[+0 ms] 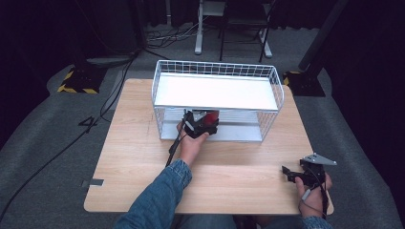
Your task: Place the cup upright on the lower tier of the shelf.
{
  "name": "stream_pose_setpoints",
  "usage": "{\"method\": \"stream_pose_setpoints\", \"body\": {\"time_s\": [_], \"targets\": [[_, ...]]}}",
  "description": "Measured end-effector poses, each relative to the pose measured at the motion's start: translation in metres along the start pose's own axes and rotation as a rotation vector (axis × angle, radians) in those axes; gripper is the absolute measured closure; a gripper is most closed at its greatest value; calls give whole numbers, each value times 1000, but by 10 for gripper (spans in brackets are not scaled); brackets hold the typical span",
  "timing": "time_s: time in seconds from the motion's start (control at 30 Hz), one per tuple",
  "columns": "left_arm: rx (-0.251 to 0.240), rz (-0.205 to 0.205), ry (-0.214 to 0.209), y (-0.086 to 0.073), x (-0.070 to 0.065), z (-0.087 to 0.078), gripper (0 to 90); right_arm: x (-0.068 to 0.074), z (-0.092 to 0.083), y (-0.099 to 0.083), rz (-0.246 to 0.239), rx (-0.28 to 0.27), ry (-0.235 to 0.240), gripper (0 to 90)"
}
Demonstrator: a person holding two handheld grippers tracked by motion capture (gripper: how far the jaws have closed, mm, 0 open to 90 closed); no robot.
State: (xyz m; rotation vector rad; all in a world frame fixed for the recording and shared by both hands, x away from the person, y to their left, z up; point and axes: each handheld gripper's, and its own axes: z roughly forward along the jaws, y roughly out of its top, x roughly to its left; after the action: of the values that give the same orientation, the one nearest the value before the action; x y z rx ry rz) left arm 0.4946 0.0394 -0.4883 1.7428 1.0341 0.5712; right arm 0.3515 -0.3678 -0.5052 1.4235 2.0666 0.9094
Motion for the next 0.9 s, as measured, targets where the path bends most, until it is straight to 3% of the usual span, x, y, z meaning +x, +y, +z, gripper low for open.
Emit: {"method": "stream_pose_setpoints", "body": {"time_s": [0.07, 0.27, 0.57, 0.7, 0.9], "targets": [[-7, 4, -25, -3, 3, 3, 156, 0, 0, 0, -2, -1, -1, 157], [-12, 40, -2, -4, 1, 4, 152, 0, 0, 0, -2, -2, -1, 157], [-4, 18, -23, -9, 4, 2, 142, 0, 0, 0, -5, -3, -4, 157], [15, 35, -10, -10, 4, -1, 145, 1, 0, 0, -6, -4, -5, 157], [22, 26, -22, -14, 3, -10, 149, 1, 0, 0, -9, -5, -7, 157]]}}
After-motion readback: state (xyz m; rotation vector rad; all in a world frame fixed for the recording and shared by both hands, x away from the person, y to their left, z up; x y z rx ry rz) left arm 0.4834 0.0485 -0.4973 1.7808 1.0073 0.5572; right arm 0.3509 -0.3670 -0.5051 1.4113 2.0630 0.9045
